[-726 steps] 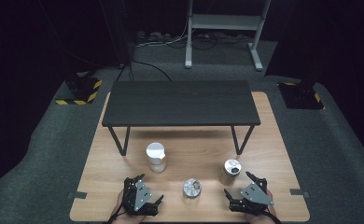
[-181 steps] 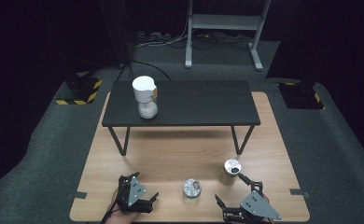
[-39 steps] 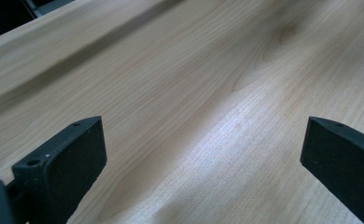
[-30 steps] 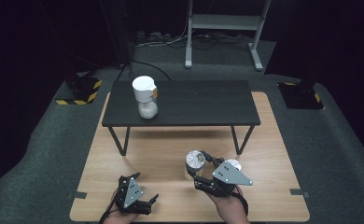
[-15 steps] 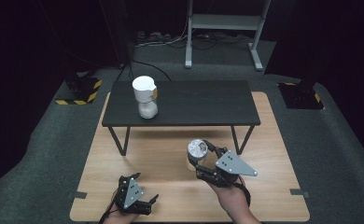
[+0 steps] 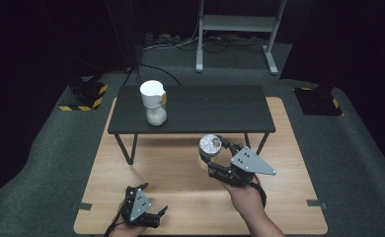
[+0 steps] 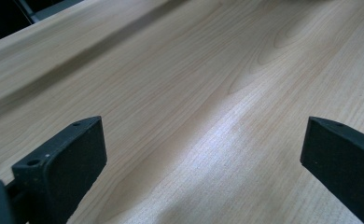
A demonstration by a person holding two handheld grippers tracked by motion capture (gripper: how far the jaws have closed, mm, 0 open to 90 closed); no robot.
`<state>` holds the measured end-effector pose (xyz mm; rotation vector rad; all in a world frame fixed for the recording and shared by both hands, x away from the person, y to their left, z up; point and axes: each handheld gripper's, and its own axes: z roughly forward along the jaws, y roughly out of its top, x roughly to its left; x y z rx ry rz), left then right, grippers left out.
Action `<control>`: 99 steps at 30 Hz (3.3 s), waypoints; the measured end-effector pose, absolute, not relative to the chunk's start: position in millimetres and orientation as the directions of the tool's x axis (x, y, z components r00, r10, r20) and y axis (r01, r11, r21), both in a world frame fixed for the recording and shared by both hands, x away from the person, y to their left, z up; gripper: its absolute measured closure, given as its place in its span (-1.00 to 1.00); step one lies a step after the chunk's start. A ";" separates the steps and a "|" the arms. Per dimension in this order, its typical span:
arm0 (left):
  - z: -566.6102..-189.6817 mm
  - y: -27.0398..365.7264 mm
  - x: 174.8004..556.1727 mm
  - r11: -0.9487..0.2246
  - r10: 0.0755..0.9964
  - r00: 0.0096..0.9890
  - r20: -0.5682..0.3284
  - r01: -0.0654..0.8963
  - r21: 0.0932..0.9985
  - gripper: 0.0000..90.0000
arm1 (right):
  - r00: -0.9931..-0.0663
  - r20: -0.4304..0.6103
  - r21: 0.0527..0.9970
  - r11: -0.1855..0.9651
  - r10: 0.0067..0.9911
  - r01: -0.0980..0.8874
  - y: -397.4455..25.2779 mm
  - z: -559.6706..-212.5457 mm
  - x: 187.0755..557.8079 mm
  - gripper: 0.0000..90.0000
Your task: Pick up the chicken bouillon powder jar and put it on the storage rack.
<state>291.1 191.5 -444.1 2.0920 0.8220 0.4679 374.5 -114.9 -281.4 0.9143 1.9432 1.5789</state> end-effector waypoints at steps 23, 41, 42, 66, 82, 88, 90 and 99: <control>-443.9 192.6 290.8 -0.442 0.692 0.721 0.034 0.386 0.810 -0.99 | -0.643 0.030 0.987 0.080 0.766 0.140 -103.6 -243.4 400.6 -0.23; -443.8 194.1 290.4 -0.428 0.695 0.719 0.026 0.383 0.819 -0.99 | -0.596 0.012 0.990 0.074 0.803 0.120 -94.3 -234.0 433.8 -0.24; -443.7 194.2 290.4 -0.427 0.695 0.719 0.026 0.383 0.819 -0.99 | -0.595 0.009 0.990 0.077 0.804 0.119 -93.5 -233.7 435.7 -0.24; -443.4 196.4 290.2 -0.412 0.693 0.720 0.013 0.381 0.828 -0.99 | -0.559 0.014 0.988 0.075 0.829 0.135 -81.0 -243.2 474.9 -0.24; -443.4 197.5 289.9 -0.402 0.694 0.720 0.008 0.379 0.834 -0.99 | -0.545 0.027 0.985 0.072 0.838 0.159 -79.3 -251.2 485.9 -0.24; -443.4 197.4 289.7 -0.400 0.694 0.720 0.007 0.378 0.835 -0.99 | -0.543 0.032 0.982 0.074 0.839 0.173 -78.3 -254.2 487.3 -0.24; -443.4 197.5 289.7 -0.399 0.694 0.720 0.006 0.378 0.836 -0.99 | -0.539 0.041 0.982 0.067 0.841 0.179 -78.4 -254.9 488.3 -0.24; -443.4 198.1 290.0 -0.394 0.694 0.720 0.001 0.380 0.837 -0.99 | -0.533 0.046 0.981 0.061 0.845 0.183 -76.9 -257.4 490.9 -0.24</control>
